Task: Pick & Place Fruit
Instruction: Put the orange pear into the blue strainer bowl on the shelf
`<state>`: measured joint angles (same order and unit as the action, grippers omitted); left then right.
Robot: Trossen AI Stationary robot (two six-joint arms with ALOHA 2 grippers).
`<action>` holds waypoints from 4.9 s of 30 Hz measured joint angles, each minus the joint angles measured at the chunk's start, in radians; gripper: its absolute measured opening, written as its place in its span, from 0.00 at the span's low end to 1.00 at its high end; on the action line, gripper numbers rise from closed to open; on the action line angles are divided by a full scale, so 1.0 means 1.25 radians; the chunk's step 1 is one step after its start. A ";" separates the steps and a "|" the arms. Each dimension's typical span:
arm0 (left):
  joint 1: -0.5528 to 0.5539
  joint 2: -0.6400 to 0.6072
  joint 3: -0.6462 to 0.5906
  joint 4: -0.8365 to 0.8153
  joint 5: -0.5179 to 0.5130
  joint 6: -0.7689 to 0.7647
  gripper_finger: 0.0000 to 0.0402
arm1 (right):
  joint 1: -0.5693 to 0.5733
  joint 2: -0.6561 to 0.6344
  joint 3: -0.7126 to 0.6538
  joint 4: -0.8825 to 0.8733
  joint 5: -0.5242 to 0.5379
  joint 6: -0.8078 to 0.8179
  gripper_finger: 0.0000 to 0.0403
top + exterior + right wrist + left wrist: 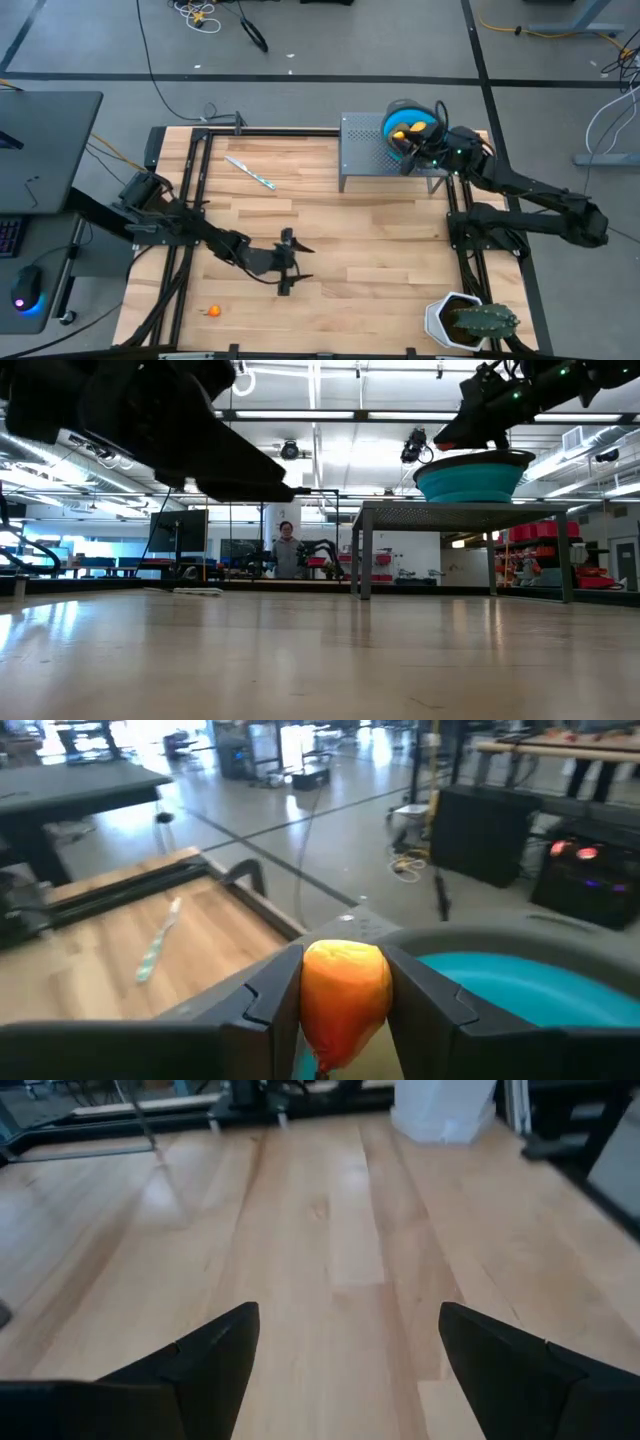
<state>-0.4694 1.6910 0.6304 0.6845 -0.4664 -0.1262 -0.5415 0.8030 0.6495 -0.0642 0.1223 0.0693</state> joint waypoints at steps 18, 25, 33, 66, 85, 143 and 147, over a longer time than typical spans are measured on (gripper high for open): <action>-0.081 -0.309 -0.172 -0.153 0.015 -0.234 0.80 | -0.143 0.005 0.000 0.013 -0.012 -0.028 0.64; -0.177 -0.381 -0.081 -0.485 0.033 -0.354 0.74 | -0.109 0.005 0.000 0.016 -0.205 0.025 0.67; -0.286 -0.323 0.074 -0.819 0.176 -0.604 0.68 | 0.016 -0.012 0.000 -0.004 -0.315 -0.002 0.67; -0.512 -0.187 0.091 -0.985 0.233 -1.116 0.71 | 0.384 -0.019 -0.079 0.152 -0.163 -0.083 0.67; -0.533 -0.120 0.098 -0.949 0.253 -1.043 0.71 | 0.494 0.055 -0.084 0.286 -0.103 -0.090 0.67; -0.556 -0.121 0.097 -0.988 0.313 -1.026 0.31 | 0.496 0.086 -0.084 0.363 -0.098 -0.101 0.67; -0.546 -0.121 0.097 -0.982 0.314 -0.998 0.25 | 0.496 0.086 -0.084 0.370 -0.098 -0.103 0.67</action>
<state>-1.1519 1.5402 0.7521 -0.5433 -0.0734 -1.3737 0.0780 0.9103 0.5442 0.3985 -0.0007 -0.0589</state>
